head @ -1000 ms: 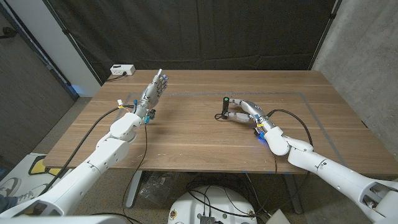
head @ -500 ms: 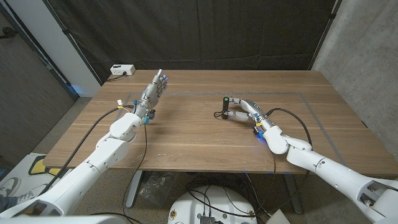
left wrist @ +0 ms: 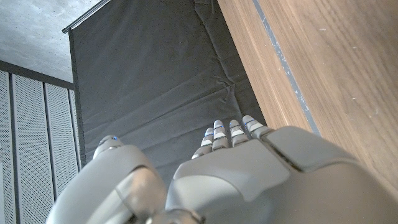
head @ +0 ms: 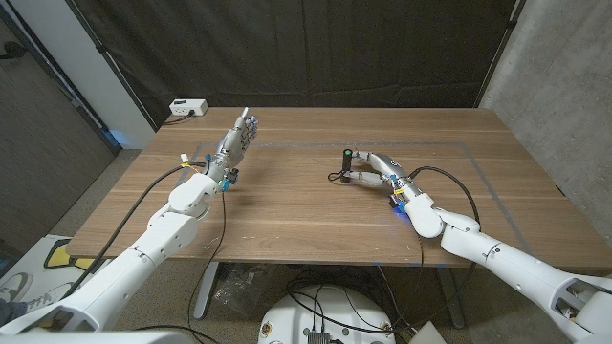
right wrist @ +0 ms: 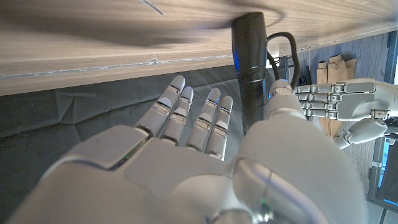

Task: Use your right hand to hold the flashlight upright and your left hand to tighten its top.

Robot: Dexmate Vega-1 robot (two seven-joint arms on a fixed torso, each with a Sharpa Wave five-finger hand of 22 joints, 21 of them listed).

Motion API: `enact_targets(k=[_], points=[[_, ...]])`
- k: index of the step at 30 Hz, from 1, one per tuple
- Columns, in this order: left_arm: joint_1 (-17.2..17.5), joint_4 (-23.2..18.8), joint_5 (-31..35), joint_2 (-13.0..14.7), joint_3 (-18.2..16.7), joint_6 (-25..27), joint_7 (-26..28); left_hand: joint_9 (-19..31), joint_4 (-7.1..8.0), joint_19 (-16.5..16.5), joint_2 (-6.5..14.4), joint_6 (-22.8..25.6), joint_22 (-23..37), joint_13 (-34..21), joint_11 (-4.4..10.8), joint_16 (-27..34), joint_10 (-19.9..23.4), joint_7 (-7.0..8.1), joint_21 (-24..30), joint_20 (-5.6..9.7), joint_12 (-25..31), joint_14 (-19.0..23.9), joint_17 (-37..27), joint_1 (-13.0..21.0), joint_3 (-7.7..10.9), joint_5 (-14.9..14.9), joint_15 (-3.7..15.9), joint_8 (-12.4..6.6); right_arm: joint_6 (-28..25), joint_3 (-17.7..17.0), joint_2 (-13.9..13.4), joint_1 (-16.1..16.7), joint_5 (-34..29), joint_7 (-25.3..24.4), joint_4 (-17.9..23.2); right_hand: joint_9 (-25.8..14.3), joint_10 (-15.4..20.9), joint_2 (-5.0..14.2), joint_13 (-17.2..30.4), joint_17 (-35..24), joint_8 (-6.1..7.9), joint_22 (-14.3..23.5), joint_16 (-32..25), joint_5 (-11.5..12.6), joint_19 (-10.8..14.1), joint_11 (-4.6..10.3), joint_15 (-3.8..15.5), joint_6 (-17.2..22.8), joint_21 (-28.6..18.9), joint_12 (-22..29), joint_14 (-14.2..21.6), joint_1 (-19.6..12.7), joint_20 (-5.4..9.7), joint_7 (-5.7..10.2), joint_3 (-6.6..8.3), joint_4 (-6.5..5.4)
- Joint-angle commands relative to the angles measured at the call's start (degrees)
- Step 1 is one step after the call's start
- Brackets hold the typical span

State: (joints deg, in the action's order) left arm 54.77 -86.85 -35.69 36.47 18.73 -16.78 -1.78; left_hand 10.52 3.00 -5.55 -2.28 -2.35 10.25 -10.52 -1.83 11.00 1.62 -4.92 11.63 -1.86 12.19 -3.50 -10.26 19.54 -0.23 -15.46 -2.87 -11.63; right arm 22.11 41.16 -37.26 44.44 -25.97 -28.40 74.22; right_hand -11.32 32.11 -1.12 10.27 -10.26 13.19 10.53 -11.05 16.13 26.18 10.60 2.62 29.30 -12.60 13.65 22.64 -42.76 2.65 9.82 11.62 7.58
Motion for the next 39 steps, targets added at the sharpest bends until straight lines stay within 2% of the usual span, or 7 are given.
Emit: enact_targets(k=[1,7,13,28,34,39], points=[[-0.21,0.26,-0.09,-0.12,0.06,-0.22,-0.12,0.17,0.22,-0.18,0.2,0.01,0.18,-0.27,-0.01,-0.17,0.15,0.02,0.0,-0.13,-0.14,0.29,-0.27,-0.23,-0.31,0.05,0.16,0.07,0.44,0.16,1.19,-0.62,1.25,0.77,-1.54,-0.17,0.89,0.02,0.15,-0.15,0.45,0.25,-0.31,0.29,0.76,-0.14,1.06,0.4,-0.25,0.36,0.59,-0.7,0.33,-0.16,-0.18,0.05],[0.08,-0.06,0.01,-0.1,-0.11,-0.28,0.39,0.17,0.23,-0.36,0.26,0.0,0.18,-0.27,0.08,-0.19,0.01,0.1,-0.06,-0.27,-0.22,0.27,-0.27,-0.18,-0.36,0.07,0.19,0.1,0.96,0.35,1.21,-0.9,1.29,0.97,-1.72,-0.15,1.28,0.07,0.13,-0.14,0.57,0.26,-0.28,0.37,0.91,0.09,1.14,0.98,-0.27,0.39,0.95,-0.89,0.28,-0.3,-0.17,0.09],[0.12,-0.18,0.01,-0.05,-0.07,-0.09,0.47,0.17,0.24,-0.4,0.33,-0.02,0.18,-0.27,0.22,-0.18,-0.03,0.15,-0.07,-0.28,-0.26,0.3,-0.27,-0.13,-0.42,0.1,0.21,0.13,1.06,0.45,1.3,-1.04,1.23,1.0,-1.77,-0.14,2.43,0.24,0.12,-0.13,0.8,0.28,-0.51,0.49,1.41,0.57,1.65,2.07,-0.38,0.59,2.32,-1.15,0.31,0.85,-0.13,0.08],[-0.23,-0.09,-0.12,-0.05,0.15,0.63,0.36,0.18,0.24,-0.44,0.47,-0.04,0.18,-0.28,0.08,-0.18,-0.02,0.18,-0.07,-0.39,-0.29,0.35,-0.27,0.0,-0.52,0.16,0.29,0.18,0.54,0.54,1.45,-1.01,1.11,1.33,-1.3,-0.12,6.31,0.81,0.16,-0.08,1.89,0.34,-0.67,0.79,2.51,1.28,2.97,6.24,-0.53,1.19,5.52,-2.38,0.72,2.36,0.11,0.25],[-0.37,-0.08,-0.24,-0.04,0.21,0.95,0.34,0.18,0.24,-0.44,0.54,-0.01,0.18,-0.28,0.09,-0.21,0.05,0.17,-0.06,-0.39,-0.28,0.29,-0.27,0.06,-0.56,0.19,0.24,0.18,0.82,0.62,1.87,-1.22,1.09,0.78,-1.82,-0.08,9.87,1.37,0.34,-0.03,2.28,0.41,-0.77,0.8,2.55,1.68,3.63,8.19,-0.39,1.78,7.65,-3.08,0.7,2.7,0.27,0.21],[-0.6,0.08,-0.24,-0.05,0.29,1.12,0.24,0.18,0.25,-0.47,0.61,0.05,0.19,-0.28,0.09,-0.21,0.08,0.21,-0.06,-0.38,-0.28,0.31,-0.27,0.12,-0.59,0.22,0.23,0.17,1.12,0.64,2.3,-1.43,1.51,0.63,-2.34,-0.08,13.5,1.83,0.49,0.05,2.74,0.48,-1.12,0.67,3.03,1.94,5.03,10.4,-0.41,2.09,10.67,-3.76,1.07,2.76,0.31,0.18]])
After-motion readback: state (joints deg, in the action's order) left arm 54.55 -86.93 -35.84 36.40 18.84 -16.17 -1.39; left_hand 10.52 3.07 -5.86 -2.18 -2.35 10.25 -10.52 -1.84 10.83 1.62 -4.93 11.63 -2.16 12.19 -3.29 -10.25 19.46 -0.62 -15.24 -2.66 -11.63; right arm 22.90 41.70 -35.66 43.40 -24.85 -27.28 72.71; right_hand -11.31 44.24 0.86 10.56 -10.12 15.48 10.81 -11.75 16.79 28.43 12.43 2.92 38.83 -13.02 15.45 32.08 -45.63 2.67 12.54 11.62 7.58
